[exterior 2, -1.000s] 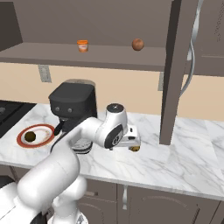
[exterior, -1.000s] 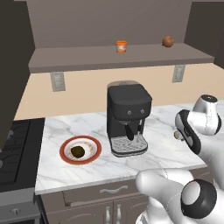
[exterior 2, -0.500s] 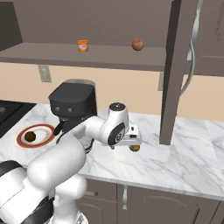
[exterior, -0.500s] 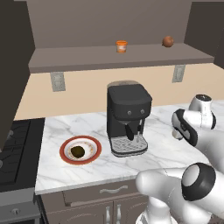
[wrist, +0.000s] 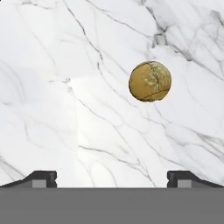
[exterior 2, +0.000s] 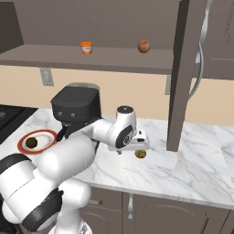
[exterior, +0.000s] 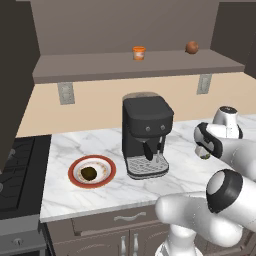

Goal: Pick the avocado and bread from the counter and place them on the plate. Then pick the jam from the cabinet and place it next to the plate. Lastly close the cabinet door.

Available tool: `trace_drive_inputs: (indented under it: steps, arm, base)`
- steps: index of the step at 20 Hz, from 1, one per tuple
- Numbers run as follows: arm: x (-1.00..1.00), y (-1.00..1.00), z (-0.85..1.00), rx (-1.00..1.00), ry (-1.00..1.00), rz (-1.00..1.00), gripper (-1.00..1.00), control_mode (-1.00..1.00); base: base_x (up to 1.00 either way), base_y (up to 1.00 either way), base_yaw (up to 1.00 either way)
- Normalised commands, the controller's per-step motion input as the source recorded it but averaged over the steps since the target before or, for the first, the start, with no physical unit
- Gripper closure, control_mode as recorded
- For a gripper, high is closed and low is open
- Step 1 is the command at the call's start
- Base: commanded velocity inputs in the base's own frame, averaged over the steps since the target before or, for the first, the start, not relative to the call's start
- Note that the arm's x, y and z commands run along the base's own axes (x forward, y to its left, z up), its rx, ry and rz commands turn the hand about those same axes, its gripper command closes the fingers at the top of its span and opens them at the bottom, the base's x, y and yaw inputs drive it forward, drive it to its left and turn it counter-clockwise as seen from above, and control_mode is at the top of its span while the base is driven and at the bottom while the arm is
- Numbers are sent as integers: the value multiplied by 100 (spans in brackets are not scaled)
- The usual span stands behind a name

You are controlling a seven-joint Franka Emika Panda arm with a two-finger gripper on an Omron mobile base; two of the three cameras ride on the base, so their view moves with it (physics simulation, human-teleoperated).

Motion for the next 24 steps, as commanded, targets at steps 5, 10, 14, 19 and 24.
trace_drive_inputs:
  steps: [5, 10, 14, 19, 24]
  arm:
    - [13, -9, -5, 0, 0, 0, -100, -100]
    - [13, -5, -6, 0, 1, 0, -100, -100]
    - [9, -1, -7, 0, 1, 0, -100, -100]
    - [11, 0, -8, 0, 2, 0, -100, -100]
    - [8, -1, -7, 0, 1, 0, -100, -100]
  base:
    - [0, 0, 0]
    - [0, 0, 0]
    - [0, 0, 0]
    - [0, 0, 0]
    - [0, 0, 0]
